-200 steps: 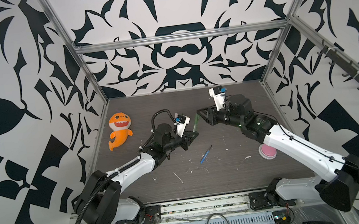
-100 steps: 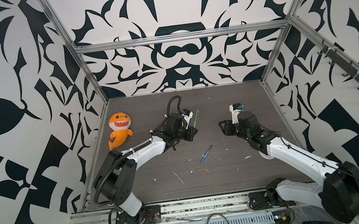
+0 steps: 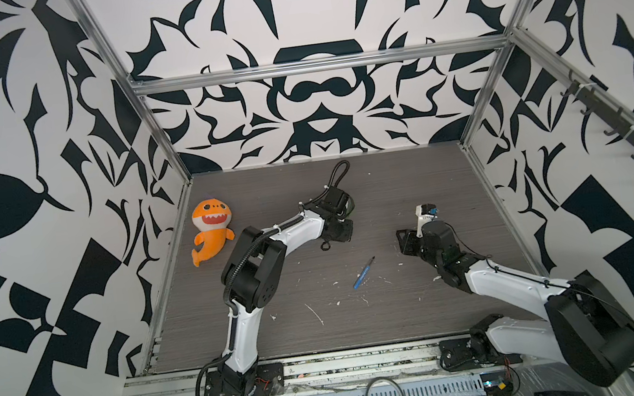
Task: Insert the pens into the pen caps
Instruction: 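Lay the capped green pen down with the left gripper while the right arm withdraws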
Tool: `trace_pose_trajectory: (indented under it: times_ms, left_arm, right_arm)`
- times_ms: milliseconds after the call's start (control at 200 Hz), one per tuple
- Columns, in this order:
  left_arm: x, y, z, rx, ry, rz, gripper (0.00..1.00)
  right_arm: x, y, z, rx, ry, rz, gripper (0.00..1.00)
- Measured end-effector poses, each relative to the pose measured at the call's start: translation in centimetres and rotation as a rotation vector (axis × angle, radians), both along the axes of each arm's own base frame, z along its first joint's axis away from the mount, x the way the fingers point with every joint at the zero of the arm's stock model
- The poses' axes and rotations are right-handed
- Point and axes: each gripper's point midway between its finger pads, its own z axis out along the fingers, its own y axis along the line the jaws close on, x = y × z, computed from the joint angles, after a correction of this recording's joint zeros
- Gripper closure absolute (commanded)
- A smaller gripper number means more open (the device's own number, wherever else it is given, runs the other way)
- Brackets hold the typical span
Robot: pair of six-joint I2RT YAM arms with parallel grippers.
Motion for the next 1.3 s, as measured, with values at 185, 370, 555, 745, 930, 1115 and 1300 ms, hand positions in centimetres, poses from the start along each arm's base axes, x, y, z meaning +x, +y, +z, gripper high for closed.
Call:
trace_pose_trajectory:
  times_ms: [185,370,555,745,930,1115,1300]
  left_arm:
    - [1.2,-0.5,-0.7,0.047,0.015,-0.004,0.82]
    - [1.2,-0.3,-1.4,0.082,0.038,-0.005,0.81]
    - [1.1,-0.3,-1.4,0.088,0.046,-0.011,0.73]
    - [0.7,-0.4,-1.4,0.088,0.059,-0.024,0.66]
    - [0.2,0.0,1.1,0.084,0.037,-0.059,0.57]
    - [0.6,0.8,11.4,-0.042,-0.123,-0.061,0.47]
    - [0.0,4.0,22.6,-0.176,-0.335,-0.025,0.38]
  right_arm:
    - [-0.1,-0.9,0.8,0.008,-0.053,-0.047,0.66]
    - [0.1,-1.2,2.2,0.022,-0.102,-0.068,0.66]
    - [0.2,-1.2,1.9,0.019,-0.094,-0.068,0.66]
    - [0.1,-1.0,1.7,0.022,-0.089,-0.061,0.66]
    - [0.0,-0.5,0.7,0.018,-0.055,-0.033,0.66]
    - [0.0,0.6,0.1,0.018,-0.029,0.024,0.66]
    - [0.7,2.6,1.9,0.029,-0.041,0.110,0.66]
